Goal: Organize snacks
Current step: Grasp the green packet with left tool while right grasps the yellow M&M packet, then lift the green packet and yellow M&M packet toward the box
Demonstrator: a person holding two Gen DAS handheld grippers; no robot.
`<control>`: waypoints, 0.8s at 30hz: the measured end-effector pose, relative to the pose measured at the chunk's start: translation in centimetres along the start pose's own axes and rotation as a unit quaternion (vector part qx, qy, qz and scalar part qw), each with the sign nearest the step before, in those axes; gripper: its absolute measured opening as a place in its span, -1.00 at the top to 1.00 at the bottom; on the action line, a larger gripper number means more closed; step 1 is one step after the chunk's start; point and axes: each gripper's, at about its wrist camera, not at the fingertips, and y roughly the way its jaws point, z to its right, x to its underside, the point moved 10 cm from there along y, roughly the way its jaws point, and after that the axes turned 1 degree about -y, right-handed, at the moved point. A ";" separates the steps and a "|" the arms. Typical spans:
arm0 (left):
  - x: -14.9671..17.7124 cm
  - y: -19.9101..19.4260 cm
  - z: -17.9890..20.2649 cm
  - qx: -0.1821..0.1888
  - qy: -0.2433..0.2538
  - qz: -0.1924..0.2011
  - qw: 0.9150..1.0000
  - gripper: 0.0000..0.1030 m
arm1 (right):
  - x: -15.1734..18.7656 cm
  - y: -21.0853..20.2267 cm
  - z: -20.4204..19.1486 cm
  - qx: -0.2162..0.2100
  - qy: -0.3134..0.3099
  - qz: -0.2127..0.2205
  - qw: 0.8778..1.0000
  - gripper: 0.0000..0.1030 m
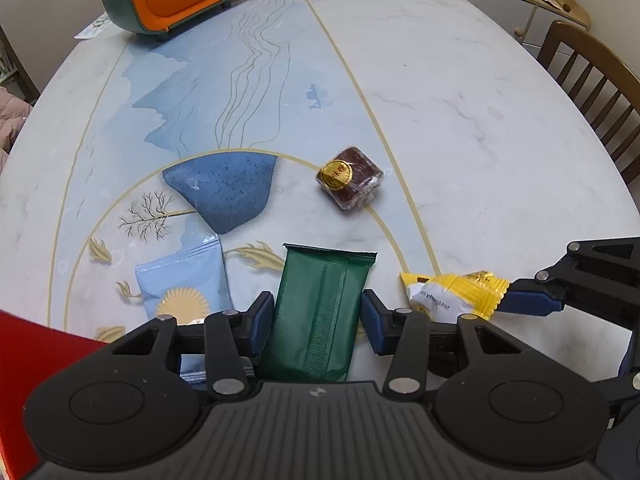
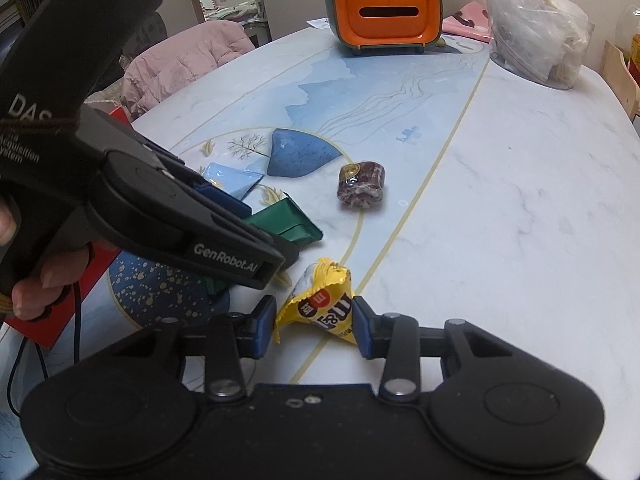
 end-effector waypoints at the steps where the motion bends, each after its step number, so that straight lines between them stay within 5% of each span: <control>1: 0.1 -0.1 0.0 0.000 -0.003 -0.001 1.000 0.11 | 0.1 -0.1 0.1 0.003 0.002 -0.001 1.000 0.26; 24: 4.5 -11.0 0.5 0.031 -0.068 0.052 0.996 0.12 | 0.5 -9.4 -4.0 0.023 0.013 0.039 0.999 0.28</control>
